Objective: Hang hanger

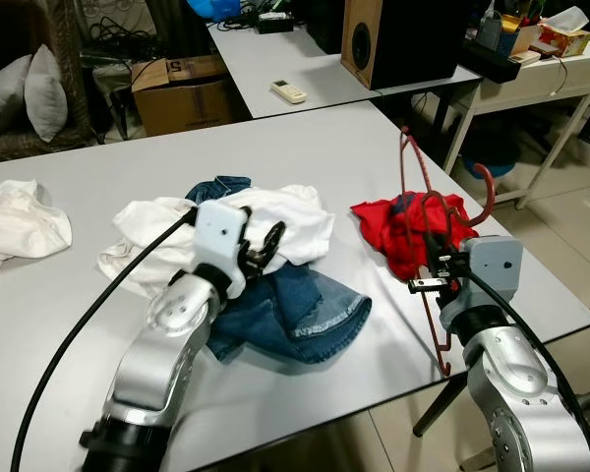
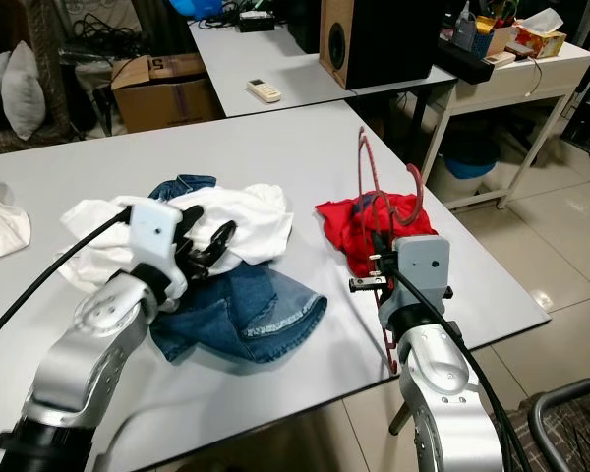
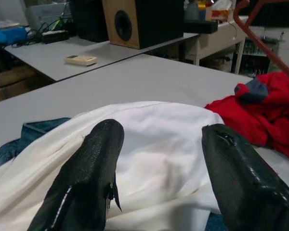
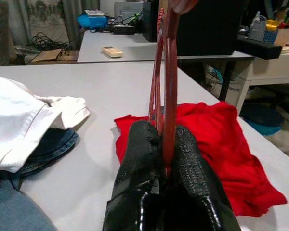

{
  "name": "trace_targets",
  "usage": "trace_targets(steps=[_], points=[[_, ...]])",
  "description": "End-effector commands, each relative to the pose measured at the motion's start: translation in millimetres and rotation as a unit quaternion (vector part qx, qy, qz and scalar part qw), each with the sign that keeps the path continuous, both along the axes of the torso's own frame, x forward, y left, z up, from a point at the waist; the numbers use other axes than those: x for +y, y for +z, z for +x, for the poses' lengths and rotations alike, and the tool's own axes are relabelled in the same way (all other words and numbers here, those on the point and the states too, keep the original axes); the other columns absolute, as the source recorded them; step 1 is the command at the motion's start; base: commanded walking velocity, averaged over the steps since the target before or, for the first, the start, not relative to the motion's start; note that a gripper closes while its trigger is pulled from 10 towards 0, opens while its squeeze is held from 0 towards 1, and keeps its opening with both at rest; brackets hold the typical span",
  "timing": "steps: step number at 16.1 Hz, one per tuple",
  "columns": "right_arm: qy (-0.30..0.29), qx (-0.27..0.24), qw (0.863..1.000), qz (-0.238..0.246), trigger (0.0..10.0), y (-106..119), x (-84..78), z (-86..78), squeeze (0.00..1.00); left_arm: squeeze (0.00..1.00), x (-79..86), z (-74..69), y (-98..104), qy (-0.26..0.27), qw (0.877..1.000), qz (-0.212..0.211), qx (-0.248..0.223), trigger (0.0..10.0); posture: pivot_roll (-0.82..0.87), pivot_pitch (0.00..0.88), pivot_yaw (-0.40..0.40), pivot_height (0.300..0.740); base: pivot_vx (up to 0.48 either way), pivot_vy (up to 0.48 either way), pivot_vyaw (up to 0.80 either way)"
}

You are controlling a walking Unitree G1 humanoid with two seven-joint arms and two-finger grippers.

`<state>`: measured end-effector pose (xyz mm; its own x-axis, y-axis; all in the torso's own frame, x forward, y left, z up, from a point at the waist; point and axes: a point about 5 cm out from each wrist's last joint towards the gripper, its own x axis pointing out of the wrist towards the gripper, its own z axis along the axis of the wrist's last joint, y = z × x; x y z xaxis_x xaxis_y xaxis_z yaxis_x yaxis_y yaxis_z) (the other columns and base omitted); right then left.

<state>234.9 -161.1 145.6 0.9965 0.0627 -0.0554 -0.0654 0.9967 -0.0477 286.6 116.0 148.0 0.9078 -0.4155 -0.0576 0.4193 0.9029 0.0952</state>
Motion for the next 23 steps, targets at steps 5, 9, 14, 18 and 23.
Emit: trace_targets(steps=[5, 9, 14, 18, 23], points=[[-0.004, 0.013, 1.000, -0.011, 10.0, -4.8, -5.4, -1.3, 0.00, 0.00, -9.4, 11.7, -4.4, -0.033, 0.998, 0.051, 0.004, 10.0, -0.02, 0.007, 0.064, 0.740, 0.000, 0.000, 0.00], [-0.025, 0.007, 1.000, -0.010, 10.0, -3.5, -12.6, -3.8, 0.00, 0.00, -5.3, 24.0, -7.2, -0.039, 0.995, 0.089, 0.014, 10.0, -0.02, 0.010, 0.080, 0.740, 0.000, 0.000, 0.00], [-0.017, 0.012, 1.000, -0.006, 10.0, -5.2, -5.5, 0.4, 0.00, 0.00, -17.5, 50.9, -14.2, -0.003, 0.996, 0.084, 0.002, 10.0, -0.01, 0.016, 0.062, 0.740, 0.000, 0.000, 0.00], [-0.014, 0.007, 1.000, -0.011, 10.0, -3.0, -4.8, 2.6, 0.00, 0.00, -18.0, 56.9, -16.8, -0.004, 0.995, 0.104, -0.001, 10.0, -0.01, 0.016, 0.074, 0.740, 0.000, 0.000, 0.00], [-0.014, 0.007, 1.000, -0.011, 10.0, -3.0, -4.8, 2.6, 0.00, 0.00, -18.0, 56.9, -16.8, -0.004, 0.995, 0.104, -0.001, 10.0, -0.01, 0.016, 0.074, 0.740, 0.000, 0.000, 0.00]])
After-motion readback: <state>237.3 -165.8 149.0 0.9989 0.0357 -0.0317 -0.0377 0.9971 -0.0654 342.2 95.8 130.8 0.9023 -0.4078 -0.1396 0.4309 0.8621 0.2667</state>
